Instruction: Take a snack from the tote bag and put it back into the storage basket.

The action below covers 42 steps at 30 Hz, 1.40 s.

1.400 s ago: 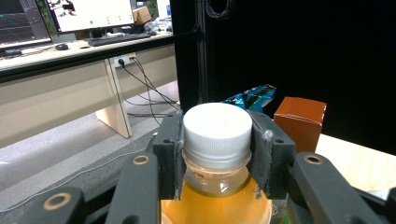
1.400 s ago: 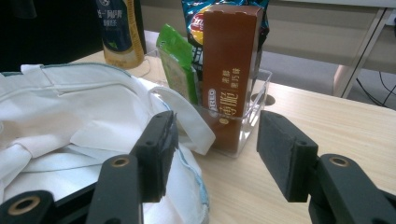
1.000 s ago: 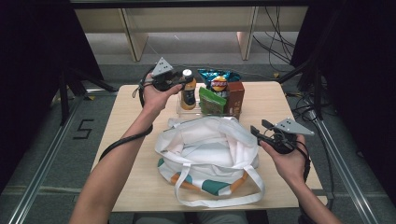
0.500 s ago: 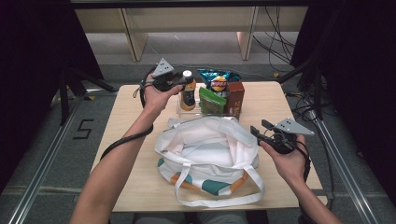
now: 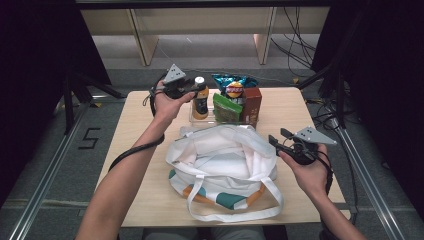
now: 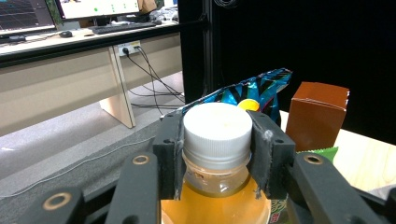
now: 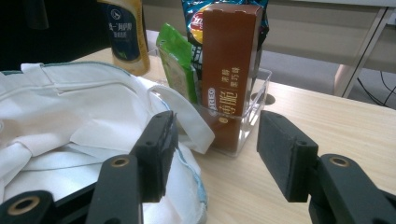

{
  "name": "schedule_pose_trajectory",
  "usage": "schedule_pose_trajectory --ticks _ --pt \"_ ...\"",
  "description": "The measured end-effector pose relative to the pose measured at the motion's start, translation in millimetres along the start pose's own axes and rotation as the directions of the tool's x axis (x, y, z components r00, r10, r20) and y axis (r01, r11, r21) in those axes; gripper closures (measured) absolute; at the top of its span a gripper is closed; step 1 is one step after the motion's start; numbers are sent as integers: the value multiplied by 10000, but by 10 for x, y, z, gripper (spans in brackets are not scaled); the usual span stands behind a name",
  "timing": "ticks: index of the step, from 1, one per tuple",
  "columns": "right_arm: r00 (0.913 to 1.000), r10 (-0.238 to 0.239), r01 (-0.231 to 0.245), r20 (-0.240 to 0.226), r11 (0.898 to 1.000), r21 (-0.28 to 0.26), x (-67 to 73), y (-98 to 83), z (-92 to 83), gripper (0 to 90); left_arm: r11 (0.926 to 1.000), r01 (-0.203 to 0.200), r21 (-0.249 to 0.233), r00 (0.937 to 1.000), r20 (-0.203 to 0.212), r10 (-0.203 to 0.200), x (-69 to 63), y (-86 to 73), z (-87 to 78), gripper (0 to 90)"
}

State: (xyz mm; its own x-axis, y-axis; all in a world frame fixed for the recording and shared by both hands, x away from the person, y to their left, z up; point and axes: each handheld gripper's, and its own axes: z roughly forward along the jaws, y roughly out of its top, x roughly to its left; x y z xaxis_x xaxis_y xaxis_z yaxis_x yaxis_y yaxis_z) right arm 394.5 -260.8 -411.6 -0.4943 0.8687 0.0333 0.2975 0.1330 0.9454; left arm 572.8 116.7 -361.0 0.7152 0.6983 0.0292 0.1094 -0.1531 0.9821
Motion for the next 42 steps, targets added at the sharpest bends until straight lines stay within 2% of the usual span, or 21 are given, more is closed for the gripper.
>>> schedule_pose_trajectory --ticks 1,5,6,8,10,11,13,16,37,39,42 --pt "9996 -273 273 73 9996 -21 -17 6 -3 470 10000 5 -10 10000 -26 -5 4 -4 0 586" --pt "9995 -303 303 56 9995 16 -18 5 -8 470 10000 34 20 10000 -89 -34 16 -25 -2 586" --pt "10000 -12 11 46 9999 115 4 2 -14 470 10000 22 45 9999 -106 -21 20 -30 -4 586" --pt "9999 15 -15 115 10000 34 8 -2 -10 470 10000 52 77 9999 -128 -51 26 -41 -4 586" --pt "10000 -72 71 52 9999 124 0 1 -14 470 10000 56 59 9999 -120 -56 29 -47 -2 586" --pt "9996 -286 286 37 9996 48 -16 3 -7 470 9999 82 94 9999 -134 -81 31 -53 -3 586" --pt "10000 -71 71 10 9998 203 4 4 -17 470 9999 105 111 9999 -123 -103 39 -67 -1 586" --pt "10000 -31 31 -9 9999 145 8 0 -11 470 9998 129 151 9999 -114 -127 51 -83 -1 586" --pt "10000 -62 62 -3 9999 144 2 -5 -2 470 9986 163 500 9998 -89 -158 101 -192 17 586" --pt "10000 34 -33 -47 9998 185 9 -2 -2 469 9984 213 514 9998 -49 -211 101 -205 23 586" --pt "10000 -78 79 -45 9998 182 2 -6 2 468 9981 283 549 9996 -46 -281 108 -224 24 586"
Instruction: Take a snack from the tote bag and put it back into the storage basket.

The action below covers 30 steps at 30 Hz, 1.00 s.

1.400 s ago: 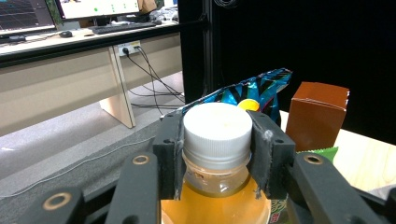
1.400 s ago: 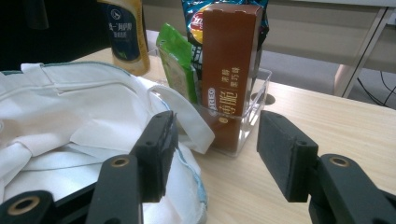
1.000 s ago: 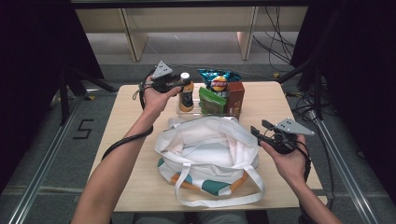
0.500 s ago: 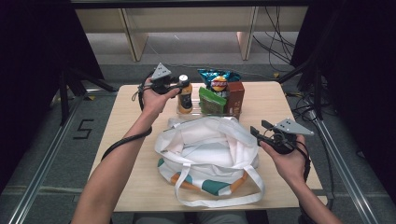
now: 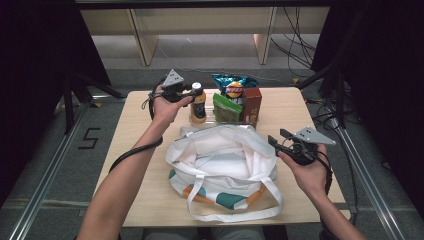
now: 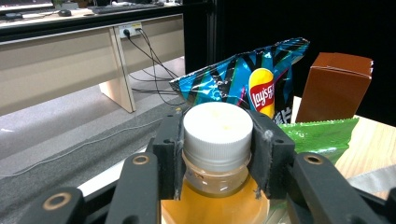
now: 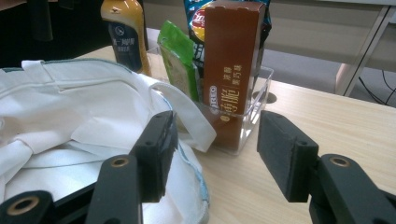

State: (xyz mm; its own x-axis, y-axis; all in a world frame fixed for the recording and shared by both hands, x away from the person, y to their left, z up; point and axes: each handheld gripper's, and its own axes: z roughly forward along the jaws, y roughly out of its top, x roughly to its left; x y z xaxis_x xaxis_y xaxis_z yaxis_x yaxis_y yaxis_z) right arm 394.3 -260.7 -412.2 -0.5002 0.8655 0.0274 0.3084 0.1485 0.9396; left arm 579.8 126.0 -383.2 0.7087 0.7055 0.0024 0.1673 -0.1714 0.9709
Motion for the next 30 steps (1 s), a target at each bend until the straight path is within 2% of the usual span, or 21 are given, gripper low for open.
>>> schedule_pose_trajectory --ticks 5,8,20,21,24,25,26,27,30 --pt "9999 102 -102 10 9999 63 5 7 -7 468 9999 -46 104 10000 -2 46 8 -20 7 586" --pt "10000 -17 17 9 10000 2 -2 1 1 467 9999 -34 138 10000 41 33 14 -34 14 586" --pt "9999 -14 14 105 10000 -42 -4 -1 6 467 9992 -111 373 9999 66 109 25 -92 50 586" --pt "9998 -198 198 15 9998 65 -18 5 3 467 9993 -22 373 10000 55 20 19 -100 59 586" --pt "10000 15 -15 -47 10000 21 -1 -2 8 466 9987 -56 511 10000 70 52 17 -119 74 586" --pt "10000 -18 18 2 9999 118 -4 2 -3 466 9987 -8 515 10000 66 5 16 -129 80 585" --pt "9999 -87 87 95 10000 -28 -11 -1 6 466 9984 -38 556 10000 52 35 18 -137 82 585" --pt "10000 7 -7 73 10000 -11 -5 -2 4 466 9985 -32 552 10000 81 28 22 -145 87 585" --pt "9998 -200 200 56 9998 -40 -20 3 5 465 9979 37 641 10000 57 -40 23 -169 97 585"
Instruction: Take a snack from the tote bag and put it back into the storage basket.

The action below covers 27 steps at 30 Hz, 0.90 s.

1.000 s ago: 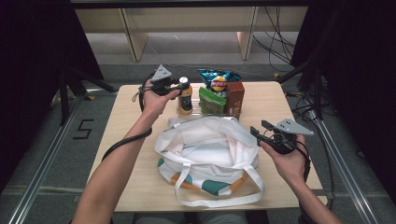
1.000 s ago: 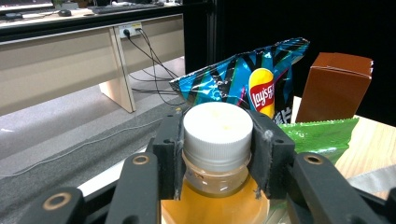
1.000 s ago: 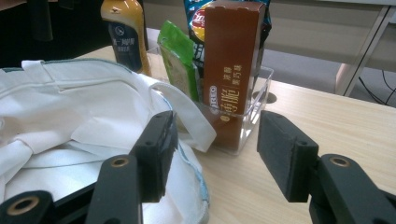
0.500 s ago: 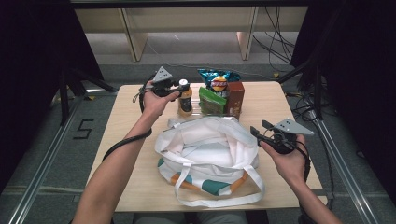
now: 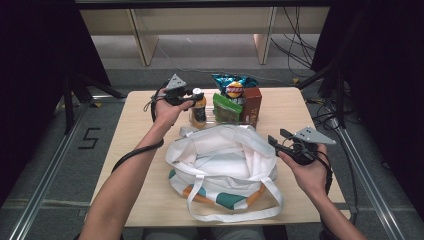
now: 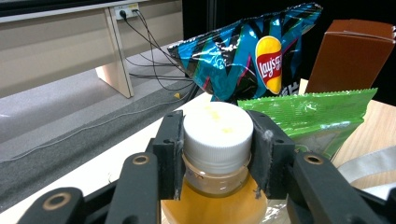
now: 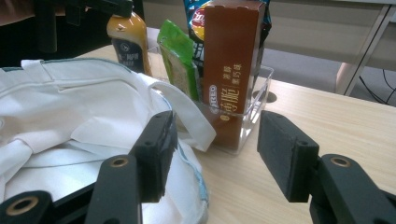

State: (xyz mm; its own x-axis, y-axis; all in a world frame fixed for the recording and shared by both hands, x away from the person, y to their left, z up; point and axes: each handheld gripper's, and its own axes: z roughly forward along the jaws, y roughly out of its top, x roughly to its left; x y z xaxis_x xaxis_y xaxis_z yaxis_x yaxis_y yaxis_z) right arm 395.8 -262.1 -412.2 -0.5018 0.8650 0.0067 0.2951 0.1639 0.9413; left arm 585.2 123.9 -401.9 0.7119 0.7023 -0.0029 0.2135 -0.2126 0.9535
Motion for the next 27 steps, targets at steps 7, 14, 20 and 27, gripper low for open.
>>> schedule_pose_trajectory --ticks 7,14,20,27 --pt "10000 16 -16 -28 10000 24 0 -2 4 464 9999 131 89 9999 26 -131 7 -32 23 585" --pt "10000 1 0 -68 9999 108 0 1 0 463 9997 112 222 9999 52 -113 22 -65 35 585" --pt "10000 8 -8 -18 10000 32 -1 -1 1 463 9995 136 293 9998 104 -139 21 -70 47 585" --pt "10000 -9 10 -78 9999 122 1 1 -4 463 9991 224 372 9997 39 -226 39 -112 54 583"
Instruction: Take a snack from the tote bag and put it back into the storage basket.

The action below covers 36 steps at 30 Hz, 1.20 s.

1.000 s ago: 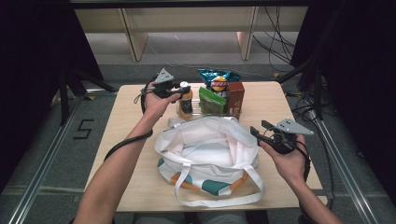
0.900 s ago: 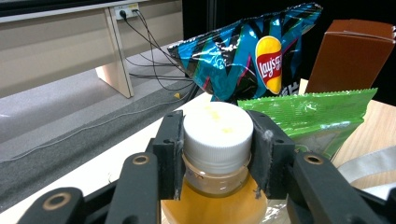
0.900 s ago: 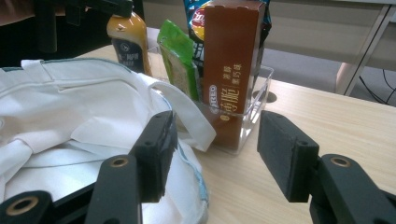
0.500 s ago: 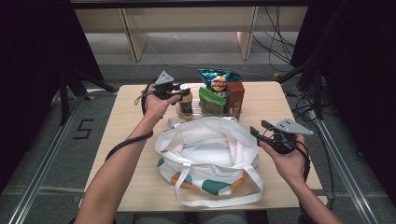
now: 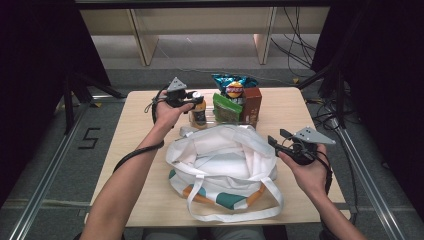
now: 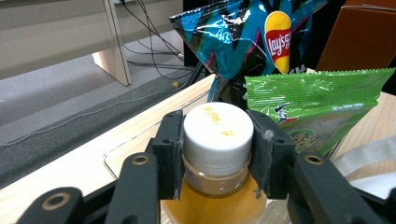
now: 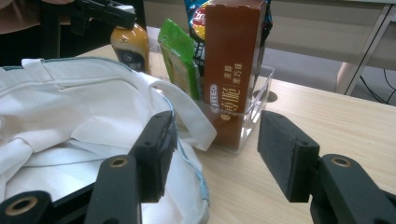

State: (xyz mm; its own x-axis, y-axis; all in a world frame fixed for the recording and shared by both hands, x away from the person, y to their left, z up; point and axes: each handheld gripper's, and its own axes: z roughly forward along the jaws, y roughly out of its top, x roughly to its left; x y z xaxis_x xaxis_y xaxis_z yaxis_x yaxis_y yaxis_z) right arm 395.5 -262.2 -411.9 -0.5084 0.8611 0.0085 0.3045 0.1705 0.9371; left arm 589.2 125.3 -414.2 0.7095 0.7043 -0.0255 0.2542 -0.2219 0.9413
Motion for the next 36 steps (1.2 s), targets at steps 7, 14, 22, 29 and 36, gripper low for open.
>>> schedule_pose_trajectory --ticks 7,14,22,29,36 --pt "9999 133 -133 -31 9998 -113 11 -7 15 462 10000 -22 4 9999 -99 22 -24 -1 -1 576" --pt "9998 171 -170 -65 9999 15 16 -10 8 459 9996 78 -275 9999 -68 -80 -70 70 -77 453" --pt "10000 47 -47 -1 10000 -2 25 -17 17 459 9981 471 -408 9989 -58 -473 -177 121 -300 330" --pt "10000 85 -85 35 9999 139 25 -19 14 458 9965 670 -510 9972 -291 -685 -271 170 -561 293" --pt "9999 44 -43 108 9999 -120 36 -19 30 458 9954 764 -576 9969 -126 -773 -360 131 -805 291"
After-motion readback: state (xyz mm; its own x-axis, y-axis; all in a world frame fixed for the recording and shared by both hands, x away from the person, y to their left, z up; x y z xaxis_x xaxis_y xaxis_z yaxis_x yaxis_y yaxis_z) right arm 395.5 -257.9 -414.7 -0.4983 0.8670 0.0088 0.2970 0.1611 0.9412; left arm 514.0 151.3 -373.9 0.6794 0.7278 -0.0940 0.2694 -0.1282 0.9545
